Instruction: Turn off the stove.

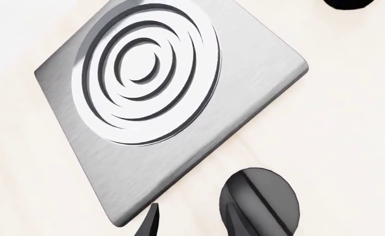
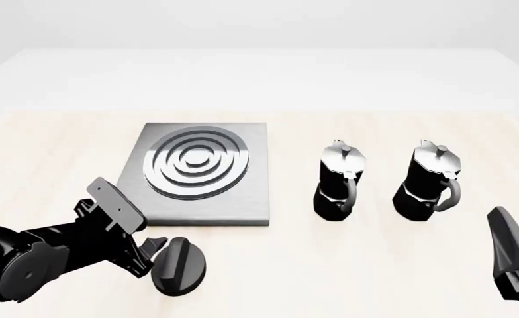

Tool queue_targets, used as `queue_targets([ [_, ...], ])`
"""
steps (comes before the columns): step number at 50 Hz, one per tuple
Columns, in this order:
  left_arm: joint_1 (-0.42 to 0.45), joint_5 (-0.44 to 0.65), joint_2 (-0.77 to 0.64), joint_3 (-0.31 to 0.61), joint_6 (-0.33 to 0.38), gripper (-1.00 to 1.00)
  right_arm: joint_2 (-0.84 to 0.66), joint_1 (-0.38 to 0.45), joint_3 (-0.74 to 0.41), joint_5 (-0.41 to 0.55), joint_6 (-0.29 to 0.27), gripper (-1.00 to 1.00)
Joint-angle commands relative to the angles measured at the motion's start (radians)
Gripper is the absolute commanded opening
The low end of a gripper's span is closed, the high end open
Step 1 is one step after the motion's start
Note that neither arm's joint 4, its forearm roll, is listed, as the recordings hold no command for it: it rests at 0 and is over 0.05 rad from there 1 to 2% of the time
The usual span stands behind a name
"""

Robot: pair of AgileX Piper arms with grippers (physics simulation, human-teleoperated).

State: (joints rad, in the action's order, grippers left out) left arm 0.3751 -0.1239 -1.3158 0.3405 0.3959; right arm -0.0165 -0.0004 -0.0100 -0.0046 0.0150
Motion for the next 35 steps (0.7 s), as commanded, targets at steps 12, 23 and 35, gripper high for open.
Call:
queue_targets([
  [12, -0.011, 0.058, 0.028, 0.061, 0.045, 1.0, 0.004, 0.0, 0.001, 0.003, -0.001, 1.0],
  [23, -0.084, 0.137, 0.167, 0.032, 0.079, 1.0, 0.001, 0.007, 0.001, 0.0, -0.005, 1.0],
  [35, -0.135, 0.276, 0.349, 0.02, 0.097, 1.0, 0.006, 0.012, -0.001, 0.006, -0.005, 1.0],
])
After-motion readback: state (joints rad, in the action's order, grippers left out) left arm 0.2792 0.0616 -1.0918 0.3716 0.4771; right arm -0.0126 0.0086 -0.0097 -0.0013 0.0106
